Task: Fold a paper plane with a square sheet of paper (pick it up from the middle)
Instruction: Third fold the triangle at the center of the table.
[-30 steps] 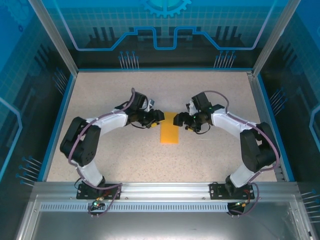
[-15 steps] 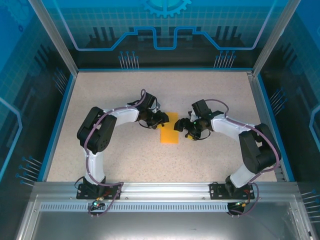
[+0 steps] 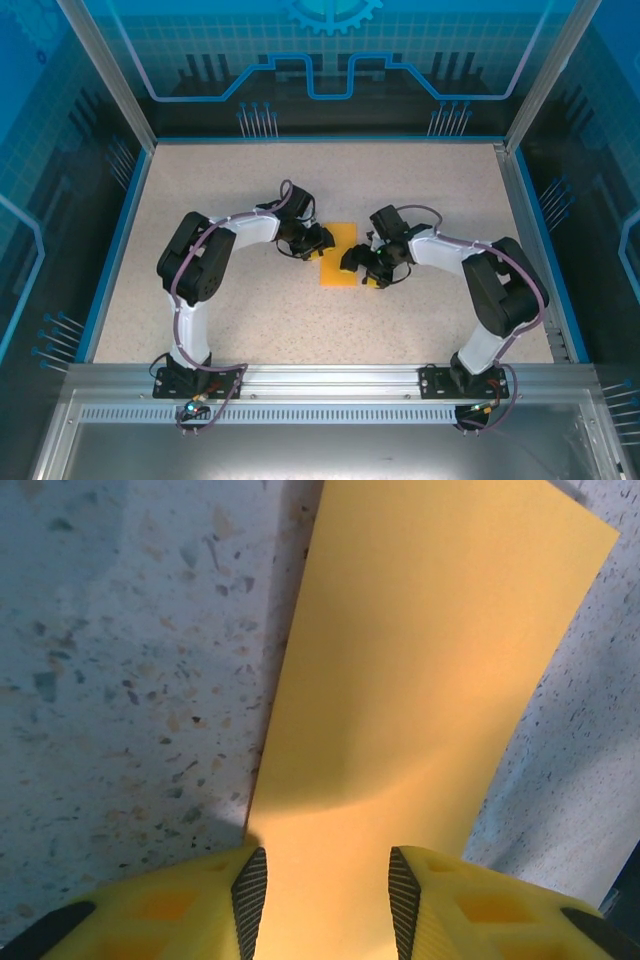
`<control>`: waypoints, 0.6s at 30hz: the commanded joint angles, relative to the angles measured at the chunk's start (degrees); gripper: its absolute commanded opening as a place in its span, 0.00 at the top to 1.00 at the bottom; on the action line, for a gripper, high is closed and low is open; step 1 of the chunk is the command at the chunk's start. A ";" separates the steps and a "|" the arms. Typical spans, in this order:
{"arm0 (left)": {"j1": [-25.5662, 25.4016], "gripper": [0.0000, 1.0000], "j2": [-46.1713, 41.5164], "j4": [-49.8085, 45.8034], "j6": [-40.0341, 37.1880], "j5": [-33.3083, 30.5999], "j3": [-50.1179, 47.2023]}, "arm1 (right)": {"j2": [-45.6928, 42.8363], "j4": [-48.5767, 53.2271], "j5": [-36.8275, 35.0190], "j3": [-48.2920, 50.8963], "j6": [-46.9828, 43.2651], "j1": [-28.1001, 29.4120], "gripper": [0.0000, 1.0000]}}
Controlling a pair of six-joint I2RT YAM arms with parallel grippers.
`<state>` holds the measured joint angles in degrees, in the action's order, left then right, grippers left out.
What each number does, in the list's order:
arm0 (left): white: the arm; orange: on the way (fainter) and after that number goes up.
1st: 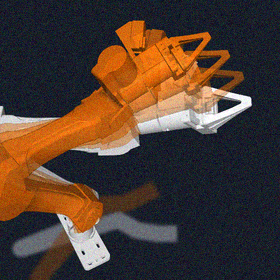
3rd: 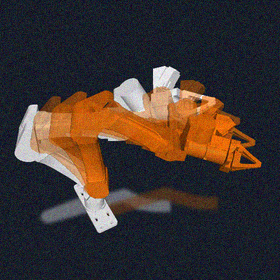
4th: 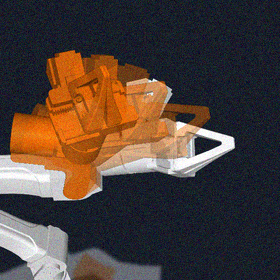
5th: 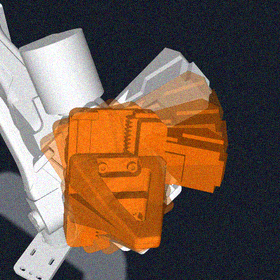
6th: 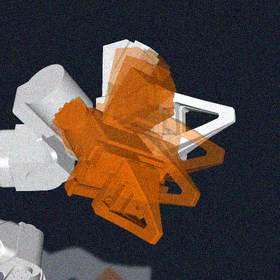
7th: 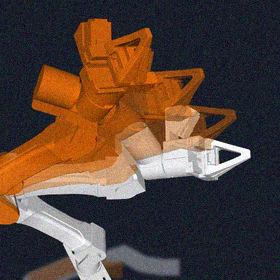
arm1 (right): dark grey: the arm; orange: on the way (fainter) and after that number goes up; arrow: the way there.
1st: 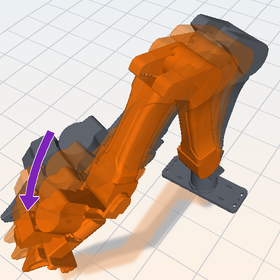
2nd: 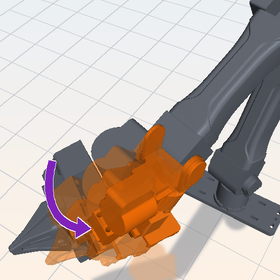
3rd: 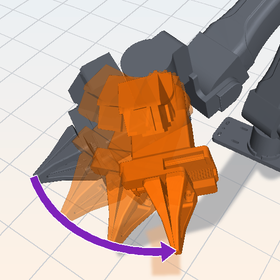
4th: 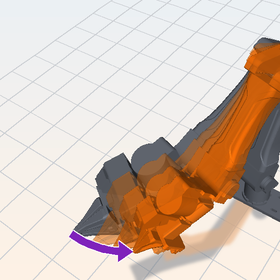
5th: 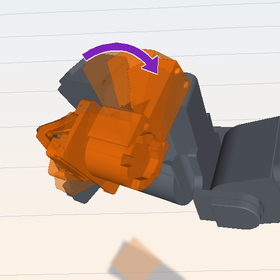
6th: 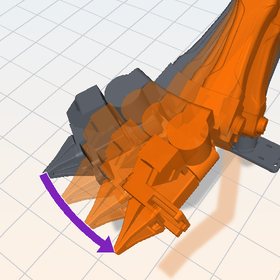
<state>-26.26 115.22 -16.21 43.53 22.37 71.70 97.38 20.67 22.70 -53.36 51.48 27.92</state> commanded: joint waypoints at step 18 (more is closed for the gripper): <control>0.07 0.58 3.17 -4.30 0.36 -1.89 0.37 | 4.10 -0.59 4.32 -2.94 0.53 2.27 0.33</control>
<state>-26.26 115.57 -16.91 43.59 22.37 72.23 100.86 20.91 23.57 -55.64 51.53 29.08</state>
